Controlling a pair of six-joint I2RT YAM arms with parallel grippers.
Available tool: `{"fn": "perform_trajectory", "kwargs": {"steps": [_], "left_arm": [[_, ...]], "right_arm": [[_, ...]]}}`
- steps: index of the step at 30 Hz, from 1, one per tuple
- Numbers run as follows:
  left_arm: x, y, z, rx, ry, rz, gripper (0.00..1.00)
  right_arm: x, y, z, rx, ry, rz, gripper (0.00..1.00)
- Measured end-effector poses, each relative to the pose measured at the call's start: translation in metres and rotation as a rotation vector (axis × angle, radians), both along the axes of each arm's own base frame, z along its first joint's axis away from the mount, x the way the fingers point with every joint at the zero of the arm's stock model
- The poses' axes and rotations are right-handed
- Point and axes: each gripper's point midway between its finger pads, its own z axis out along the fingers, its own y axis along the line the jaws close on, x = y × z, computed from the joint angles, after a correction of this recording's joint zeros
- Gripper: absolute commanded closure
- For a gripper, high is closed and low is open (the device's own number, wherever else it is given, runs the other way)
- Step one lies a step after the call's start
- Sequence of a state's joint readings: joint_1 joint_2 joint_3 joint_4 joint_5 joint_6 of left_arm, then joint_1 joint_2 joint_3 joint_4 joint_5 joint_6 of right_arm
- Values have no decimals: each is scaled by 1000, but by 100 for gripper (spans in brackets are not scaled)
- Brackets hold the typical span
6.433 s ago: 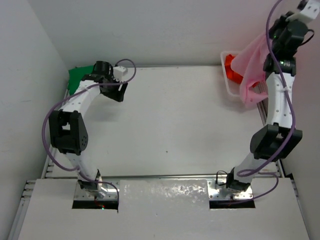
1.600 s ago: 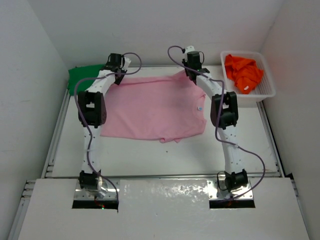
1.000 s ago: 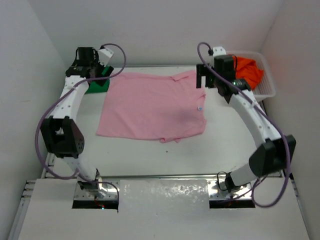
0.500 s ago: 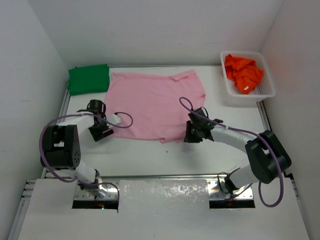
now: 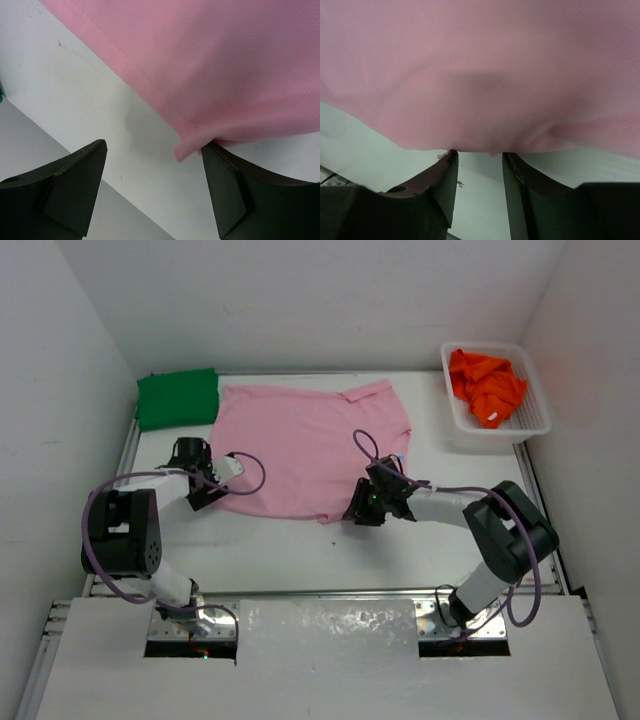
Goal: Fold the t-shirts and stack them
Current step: Flatten out the tshirt
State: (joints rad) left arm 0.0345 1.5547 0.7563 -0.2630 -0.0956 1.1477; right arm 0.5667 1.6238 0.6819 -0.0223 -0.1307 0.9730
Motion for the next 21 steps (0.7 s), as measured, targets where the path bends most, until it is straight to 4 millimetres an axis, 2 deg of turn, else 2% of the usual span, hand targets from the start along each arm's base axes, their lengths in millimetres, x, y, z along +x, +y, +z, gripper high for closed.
{"fn": "perform_trajectory", "kwargs": {"steps": [1,3,5,6,7,8,9,14,17,21], "left_arm": [[2,-1,0,-4,-7,-2,24],[4,-3,0,-15,-15,-4,29],[5,-5,0,-31,-20,-6,51],[5,-7,-1,-39,-21,-7,60],[5,-8,-2,-50,-20,-2,79],[5,-9,-4,-62,-18,7,93],[4,-10,-6,-68,-14,8,100],[-1,-13,-12,-96,19,41,100],[-2,-15,-10,-116,28,63,100],[-7,-24,-6,-171,55,75,100]], "right_arm": [[2,1,0,0,1,-1,64],[4,0,-1,-9,0,-11,78],[4,-5,-4,-33,4,-32,96],[5,-8,-6,-50,2,-45,100],[5,-11,-8,-60,4,-57,100],[5,-13,-8,-68,2,-66,100],[6,-15,-8,-76,-4,-72,100],[5,-40,-6,-140,-34,-115,100],[-6,-64,-4,-176,-40,-149,100],[-32,-100,2,-199,-40,-202,100]]}}
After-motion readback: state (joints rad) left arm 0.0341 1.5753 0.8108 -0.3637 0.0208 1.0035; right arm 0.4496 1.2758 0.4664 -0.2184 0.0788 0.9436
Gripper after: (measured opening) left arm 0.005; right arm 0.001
